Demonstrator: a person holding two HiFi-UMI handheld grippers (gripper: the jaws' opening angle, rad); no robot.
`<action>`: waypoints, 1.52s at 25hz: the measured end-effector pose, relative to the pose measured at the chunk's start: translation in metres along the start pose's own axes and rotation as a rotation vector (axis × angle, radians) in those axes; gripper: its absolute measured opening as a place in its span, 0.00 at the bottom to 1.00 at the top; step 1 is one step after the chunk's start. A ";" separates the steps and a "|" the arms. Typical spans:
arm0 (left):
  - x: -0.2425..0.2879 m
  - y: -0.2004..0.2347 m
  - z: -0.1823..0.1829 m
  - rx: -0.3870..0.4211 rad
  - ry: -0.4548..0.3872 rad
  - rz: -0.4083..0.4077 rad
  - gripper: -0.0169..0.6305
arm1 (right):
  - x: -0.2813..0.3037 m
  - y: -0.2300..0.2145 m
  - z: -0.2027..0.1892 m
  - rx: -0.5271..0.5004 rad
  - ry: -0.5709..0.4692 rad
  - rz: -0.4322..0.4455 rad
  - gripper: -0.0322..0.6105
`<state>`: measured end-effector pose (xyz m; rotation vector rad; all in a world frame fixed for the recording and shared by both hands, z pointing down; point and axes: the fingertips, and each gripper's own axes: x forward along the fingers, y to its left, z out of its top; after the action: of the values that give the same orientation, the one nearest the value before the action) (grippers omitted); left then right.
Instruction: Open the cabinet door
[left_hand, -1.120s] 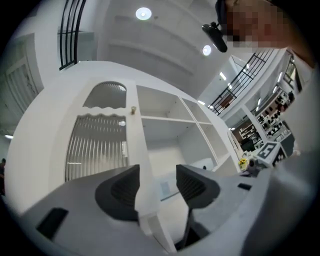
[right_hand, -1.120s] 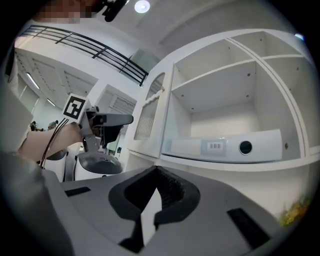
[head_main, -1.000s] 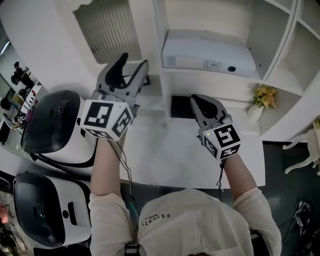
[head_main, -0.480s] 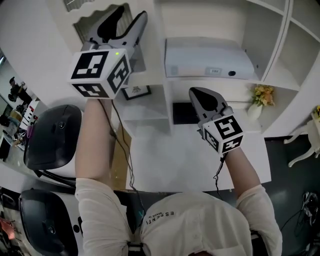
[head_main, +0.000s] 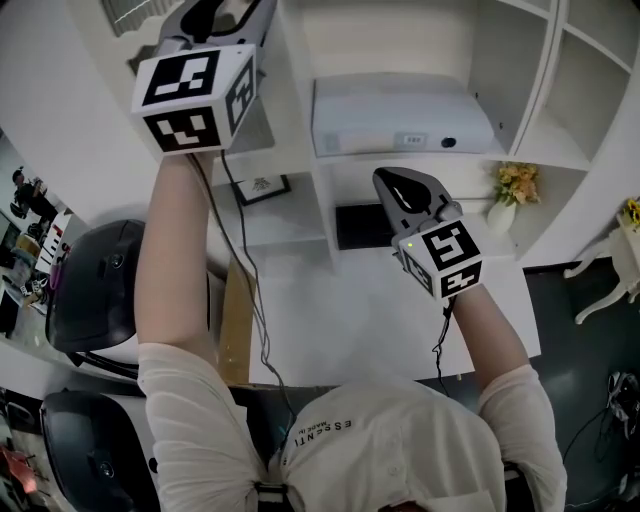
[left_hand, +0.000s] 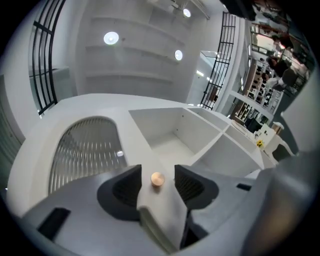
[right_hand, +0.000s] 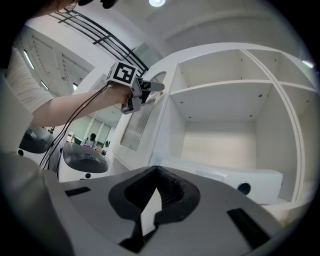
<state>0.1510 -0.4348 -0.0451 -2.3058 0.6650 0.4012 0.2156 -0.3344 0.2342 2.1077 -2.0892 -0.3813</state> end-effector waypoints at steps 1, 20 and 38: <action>0.002 0.001 -0.001 0.008 0.005 0.012 0.35 | -0.001 -0.002 0.000 0.003 -0.001 -0.002 0.07; 0.005 0.003 -0.007 -0.100 0.027 -0.022 0.16 | -0.016 -0.008 0.014 0.024 -0.101 0.005 0.07; -0.071 0.008 0.044 -0.206 -0.042 -0.236 0.16 | -0.010 0.047 0.008 0.020 -0.121 0.066 0.07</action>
<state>0.0844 -0.3848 -0.0483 -2.5272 0.3382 0.4214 0.1679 -0.3244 0.2407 2.0689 -2.2319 -0.4929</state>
